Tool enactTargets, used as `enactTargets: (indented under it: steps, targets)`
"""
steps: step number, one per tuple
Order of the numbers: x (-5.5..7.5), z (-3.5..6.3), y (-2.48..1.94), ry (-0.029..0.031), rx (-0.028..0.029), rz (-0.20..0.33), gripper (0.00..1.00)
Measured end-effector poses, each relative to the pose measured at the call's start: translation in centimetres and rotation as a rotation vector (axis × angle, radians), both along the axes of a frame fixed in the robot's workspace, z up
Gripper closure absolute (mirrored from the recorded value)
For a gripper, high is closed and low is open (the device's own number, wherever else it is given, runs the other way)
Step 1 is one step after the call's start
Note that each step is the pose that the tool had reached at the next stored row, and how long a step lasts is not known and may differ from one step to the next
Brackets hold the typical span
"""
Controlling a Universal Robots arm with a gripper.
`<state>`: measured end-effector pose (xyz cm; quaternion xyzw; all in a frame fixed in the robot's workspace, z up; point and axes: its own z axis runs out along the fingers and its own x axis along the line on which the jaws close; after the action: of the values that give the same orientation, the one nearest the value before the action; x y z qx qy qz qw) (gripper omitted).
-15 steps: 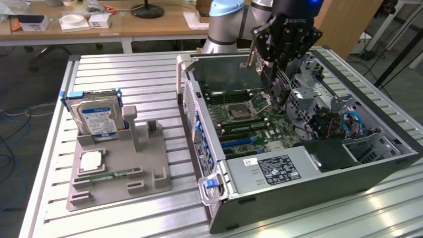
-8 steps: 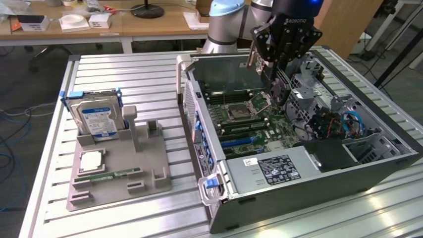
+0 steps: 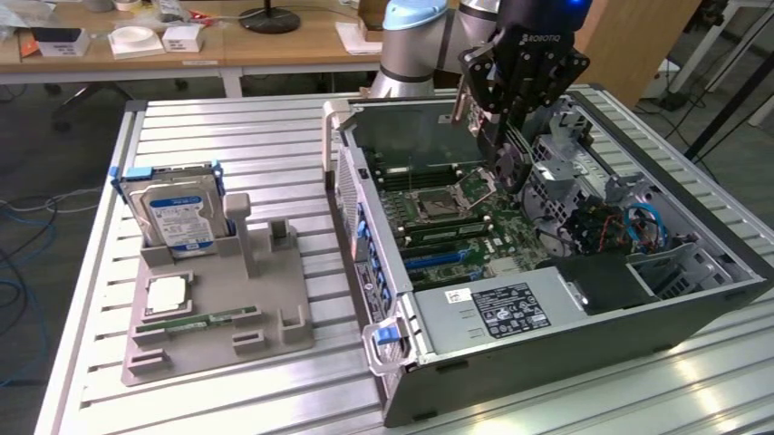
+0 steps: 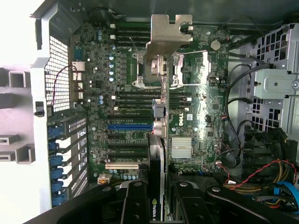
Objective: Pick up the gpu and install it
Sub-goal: 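Insert the gpu into the slot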
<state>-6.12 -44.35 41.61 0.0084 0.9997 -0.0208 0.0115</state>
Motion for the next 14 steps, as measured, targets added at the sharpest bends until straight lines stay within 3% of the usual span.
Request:
enactTargets:
  steps: [14]
  targets:
    - [0.00, 0.00, 0.00, 0.0000, 0.0000, 0.001, 0.74]
